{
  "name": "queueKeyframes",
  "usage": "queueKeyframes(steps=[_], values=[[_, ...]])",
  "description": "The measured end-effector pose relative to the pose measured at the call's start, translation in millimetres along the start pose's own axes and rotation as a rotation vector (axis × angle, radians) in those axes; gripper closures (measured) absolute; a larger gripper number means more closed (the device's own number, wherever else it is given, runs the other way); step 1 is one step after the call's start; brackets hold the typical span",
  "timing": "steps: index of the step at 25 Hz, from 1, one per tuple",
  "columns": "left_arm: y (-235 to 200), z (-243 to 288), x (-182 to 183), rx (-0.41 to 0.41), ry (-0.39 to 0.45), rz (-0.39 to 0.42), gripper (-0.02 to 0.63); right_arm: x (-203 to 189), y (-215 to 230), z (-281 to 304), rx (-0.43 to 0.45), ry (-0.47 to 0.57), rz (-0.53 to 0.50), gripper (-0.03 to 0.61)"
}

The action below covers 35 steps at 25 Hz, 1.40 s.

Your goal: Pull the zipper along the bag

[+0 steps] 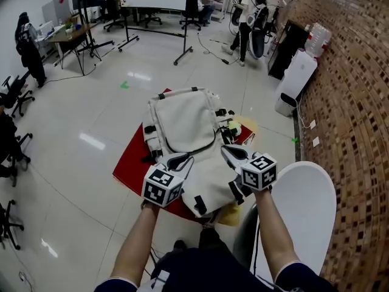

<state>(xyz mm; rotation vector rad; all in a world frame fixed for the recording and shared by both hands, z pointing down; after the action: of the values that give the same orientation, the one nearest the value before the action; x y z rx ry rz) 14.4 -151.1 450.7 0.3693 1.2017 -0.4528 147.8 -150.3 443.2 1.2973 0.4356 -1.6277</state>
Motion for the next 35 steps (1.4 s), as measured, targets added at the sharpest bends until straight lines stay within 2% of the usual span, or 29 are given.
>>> queueKeyframes(steps=[3, 7, 14, 19, 35], values=[[13, -27, 8, -0.016, 0.058, -0.009, 0.593, -2, -42, -21, 0.012, 0.083, 0.016, 0.572], [34, -52, 19, -0.048, 0.12, -0.059, 0.597, 4, -88, -48, 0.026, 0.182, 0.003, 0.572], [56, -74, 32, -0.074, 0.166, -0.079, 0.598, 23, -141, -86, 0.063, 0.359, 0.008, 0.572], [62, -83, 45, -0.067, 0.187, -0.037, 0.598, 34, -155, -97, 0.077, 0.397, -0.011, 0.574], [72, -98, 52, -0.056, 0.196, -0.019, 0.598, 37, -170, -97, 0.117, 0.41, -0.013, 0.574]])
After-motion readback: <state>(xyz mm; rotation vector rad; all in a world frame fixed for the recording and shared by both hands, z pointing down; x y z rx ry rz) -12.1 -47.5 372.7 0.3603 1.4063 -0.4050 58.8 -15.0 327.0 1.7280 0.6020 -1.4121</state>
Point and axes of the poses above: the fingertips, and each gripper's own axes: z forward along the fingers, y to its right, x out of its top, the point moved 2 cm from there along -z, backward along the fingers, and after that the axes turned 10 degrees about z, right-handed, at the moved point
